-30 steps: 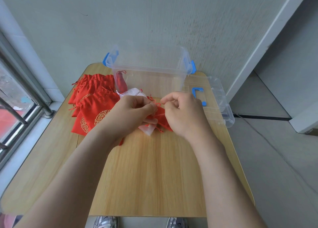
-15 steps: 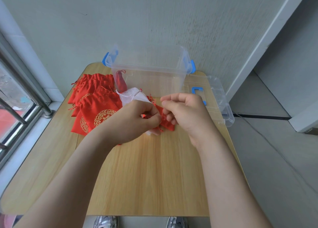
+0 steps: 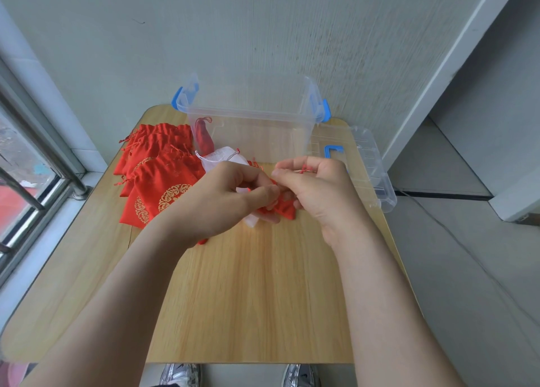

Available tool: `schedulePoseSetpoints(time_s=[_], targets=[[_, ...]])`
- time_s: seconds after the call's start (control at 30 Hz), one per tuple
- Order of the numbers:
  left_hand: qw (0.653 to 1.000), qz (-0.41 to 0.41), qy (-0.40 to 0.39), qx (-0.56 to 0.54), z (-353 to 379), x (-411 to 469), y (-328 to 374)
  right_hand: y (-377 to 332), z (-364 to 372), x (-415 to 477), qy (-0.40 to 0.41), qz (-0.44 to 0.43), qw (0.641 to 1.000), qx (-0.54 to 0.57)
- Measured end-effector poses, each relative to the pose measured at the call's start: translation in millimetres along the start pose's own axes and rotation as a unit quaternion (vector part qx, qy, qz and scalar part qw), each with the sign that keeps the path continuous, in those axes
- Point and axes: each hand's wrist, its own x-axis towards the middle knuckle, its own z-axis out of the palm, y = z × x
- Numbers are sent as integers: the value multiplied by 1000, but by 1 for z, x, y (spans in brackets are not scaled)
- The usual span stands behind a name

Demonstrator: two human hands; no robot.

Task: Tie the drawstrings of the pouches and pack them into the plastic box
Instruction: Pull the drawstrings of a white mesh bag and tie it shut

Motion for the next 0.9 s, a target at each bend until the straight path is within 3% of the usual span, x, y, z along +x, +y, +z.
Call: schedulePoseSetpoints(time_s=[0.13, 0.27, 0.47, 0.9], targets=[[1000, -4, 16, -19, -1, 1, -3, 5, 2, 6, 29, 9, 999, 31], [997, -16, 62, -48, -4, 5, -7, 11, -1, 9, 99, -87, 984, -122], [996, -16, 67, -49, -6, 7, -13, 2, -2, 0, -54, -104, 987, -113], [995, -6, 81, -49, -8, 9, -20, 7, -2, 5, -51, -194, 965, -169]])
